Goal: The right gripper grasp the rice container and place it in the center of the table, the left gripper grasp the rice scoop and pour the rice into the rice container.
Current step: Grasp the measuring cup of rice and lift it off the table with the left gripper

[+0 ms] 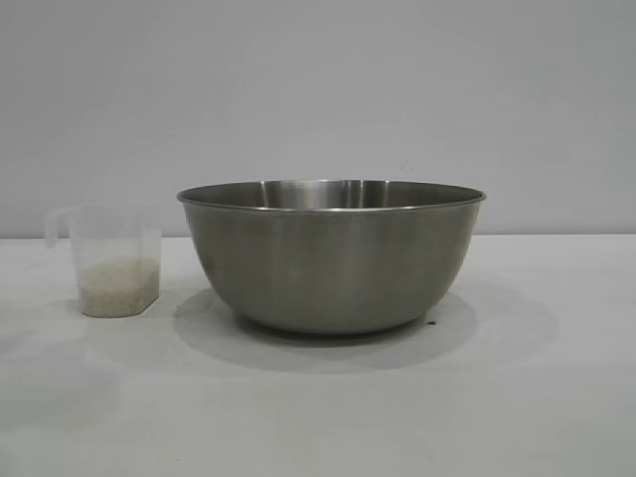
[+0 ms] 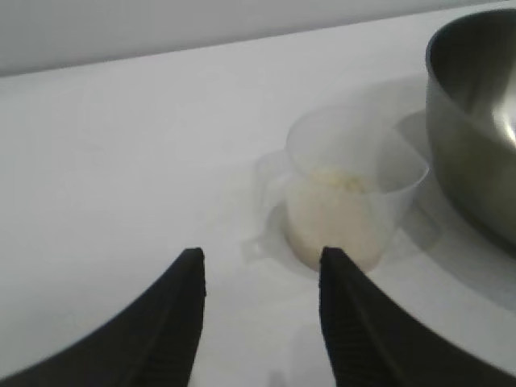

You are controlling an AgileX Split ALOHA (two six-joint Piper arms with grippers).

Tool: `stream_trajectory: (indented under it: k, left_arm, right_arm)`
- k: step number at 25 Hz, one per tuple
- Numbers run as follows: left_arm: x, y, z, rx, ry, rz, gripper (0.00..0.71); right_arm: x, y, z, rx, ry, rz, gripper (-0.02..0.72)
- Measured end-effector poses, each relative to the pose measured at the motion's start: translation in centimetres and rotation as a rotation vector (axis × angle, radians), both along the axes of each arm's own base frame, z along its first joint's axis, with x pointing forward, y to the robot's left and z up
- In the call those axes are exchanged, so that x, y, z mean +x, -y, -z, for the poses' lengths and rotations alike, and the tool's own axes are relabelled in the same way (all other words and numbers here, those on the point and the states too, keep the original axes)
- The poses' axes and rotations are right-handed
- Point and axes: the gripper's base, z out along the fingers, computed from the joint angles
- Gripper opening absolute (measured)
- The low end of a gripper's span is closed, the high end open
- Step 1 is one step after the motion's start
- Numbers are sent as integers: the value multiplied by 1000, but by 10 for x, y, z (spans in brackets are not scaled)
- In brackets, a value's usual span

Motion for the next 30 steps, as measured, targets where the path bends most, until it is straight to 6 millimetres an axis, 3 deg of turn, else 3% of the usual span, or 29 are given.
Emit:
stream_trajectory:
  k: [23, 30]
  left_arm:
    - [46, 9, 4, -9, 78, 43, 317]
    - [50, 9, 13, -8, 58, 43, 317]
  right_arm:
    - [0, 0, 0, 0, 0, 0, 589]
    - [0, 0, 0, 0, 0, 0, 589]
